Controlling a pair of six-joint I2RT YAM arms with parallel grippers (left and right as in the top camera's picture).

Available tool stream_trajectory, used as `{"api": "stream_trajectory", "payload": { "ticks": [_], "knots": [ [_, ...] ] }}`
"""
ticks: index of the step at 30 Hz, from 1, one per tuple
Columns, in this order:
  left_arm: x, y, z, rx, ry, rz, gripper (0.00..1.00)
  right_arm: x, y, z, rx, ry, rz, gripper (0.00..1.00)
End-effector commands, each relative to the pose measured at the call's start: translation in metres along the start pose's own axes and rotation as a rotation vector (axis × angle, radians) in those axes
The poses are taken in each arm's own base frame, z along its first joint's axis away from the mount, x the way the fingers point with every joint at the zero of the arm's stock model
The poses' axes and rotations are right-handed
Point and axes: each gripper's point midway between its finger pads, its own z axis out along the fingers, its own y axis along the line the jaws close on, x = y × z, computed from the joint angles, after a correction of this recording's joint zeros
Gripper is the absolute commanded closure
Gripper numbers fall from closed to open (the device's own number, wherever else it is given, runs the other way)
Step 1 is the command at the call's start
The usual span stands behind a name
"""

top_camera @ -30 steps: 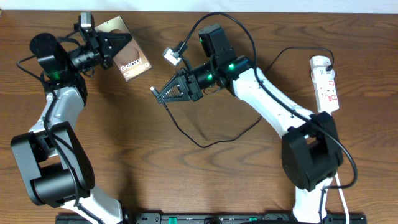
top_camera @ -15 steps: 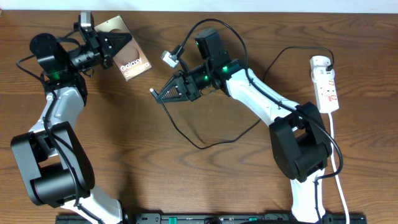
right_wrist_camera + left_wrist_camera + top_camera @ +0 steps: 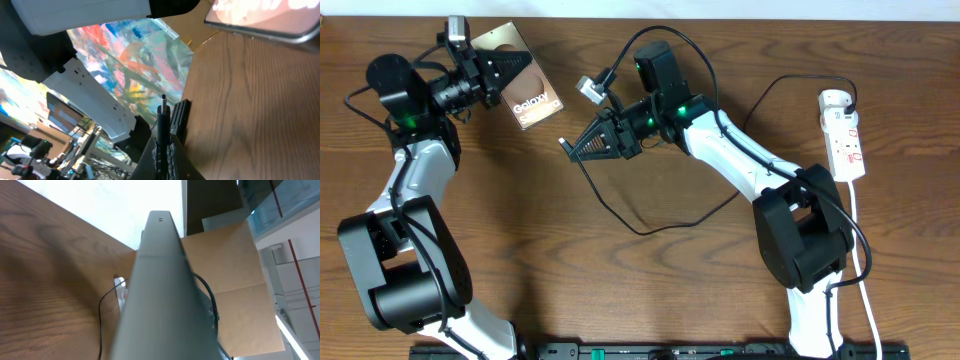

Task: Plug charger to phone and switch on socket
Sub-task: 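Raise the plug with the right gripper toward the phone's bottom port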

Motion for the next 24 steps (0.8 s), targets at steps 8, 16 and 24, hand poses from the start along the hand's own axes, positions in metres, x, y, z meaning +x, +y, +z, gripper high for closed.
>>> {"api": "stream_trajectory", "payload": {
  "ticks": [8,16,24],
  "knots": [
    [0.013,-0.010,0.014,0.020,0.061,-0.005,0.93,0.000,-0.008,-0.007,-0.006,-0.008,-0.005,0.99],
    [0.014,-0.010,0.014,0.021,0.066,-0.009,0.93,0.008,-0.021,-0.007,-0.006,-0.007,0.027,0.99],
    [0.016,-0.013,0.014,0.029,0.081,0.017,0.93,0.000,-0.019,-0.008,-0.005,-0.010,0.006,0.99]
  ]
}}
